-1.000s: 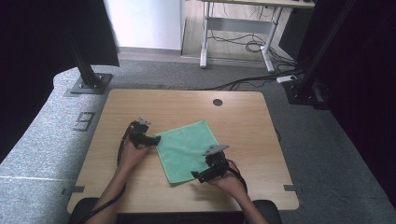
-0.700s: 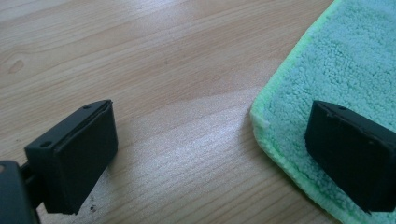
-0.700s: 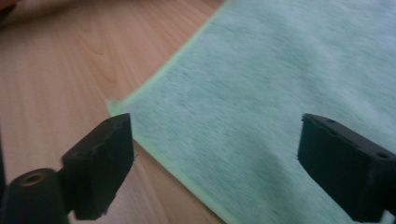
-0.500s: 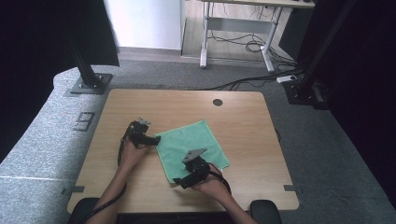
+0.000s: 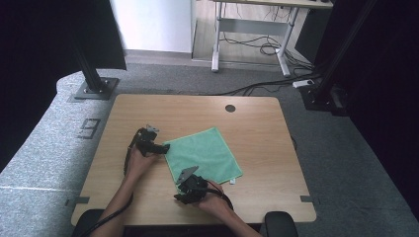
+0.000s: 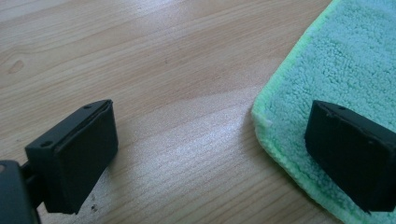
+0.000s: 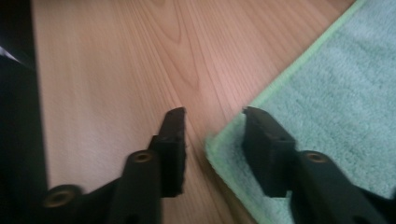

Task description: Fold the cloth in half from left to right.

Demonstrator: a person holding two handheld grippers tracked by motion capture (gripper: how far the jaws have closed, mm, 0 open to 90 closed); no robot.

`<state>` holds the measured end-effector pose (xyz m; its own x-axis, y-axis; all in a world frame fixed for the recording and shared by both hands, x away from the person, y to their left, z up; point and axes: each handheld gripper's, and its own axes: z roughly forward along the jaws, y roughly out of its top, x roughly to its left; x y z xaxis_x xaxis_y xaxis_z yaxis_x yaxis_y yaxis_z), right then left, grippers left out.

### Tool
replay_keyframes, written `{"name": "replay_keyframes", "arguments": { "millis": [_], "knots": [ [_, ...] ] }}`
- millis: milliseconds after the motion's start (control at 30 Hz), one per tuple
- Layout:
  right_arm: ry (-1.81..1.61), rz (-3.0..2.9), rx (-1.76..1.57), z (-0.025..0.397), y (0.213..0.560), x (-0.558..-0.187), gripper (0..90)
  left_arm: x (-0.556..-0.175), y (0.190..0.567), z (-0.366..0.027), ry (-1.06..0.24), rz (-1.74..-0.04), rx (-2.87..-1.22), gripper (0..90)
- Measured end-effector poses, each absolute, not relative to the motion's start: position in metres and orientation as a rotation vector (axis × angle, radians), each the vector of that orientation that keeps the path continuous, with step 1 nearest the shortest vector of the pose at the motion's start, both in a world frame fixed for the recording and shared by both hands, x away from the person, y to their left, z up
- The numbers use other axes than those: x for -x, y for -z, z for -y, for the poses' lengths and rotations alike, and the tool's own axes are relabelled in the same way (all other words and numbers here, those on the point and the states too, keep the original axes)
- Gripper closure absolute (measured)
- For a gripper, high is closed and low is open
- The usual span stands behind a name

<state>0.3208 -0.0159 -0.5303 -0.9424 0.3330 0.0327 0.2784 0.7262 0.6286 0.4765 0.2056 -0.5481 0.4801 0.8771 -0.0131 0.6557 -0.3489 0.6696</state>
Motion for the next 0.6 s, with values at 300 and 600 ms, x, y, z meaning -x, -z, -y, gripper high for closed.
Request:
{"name": "replay_keyframes", "arguments": {
  "millis": [300,600],
  "knots": [
    [-1.001,-2.789,-0.549,0.019,0.533,-0.322,83.3,-0.473,0.544,-0.215,-0.446,-1.233,-2.141,11.4],
    [-0.998,-2.786,-0.547,0.016,0.533,-0.322,84.2,-0.463,0.538,-0.209,-0.354,-1.103,-2.162,71.3]
  ]
}}
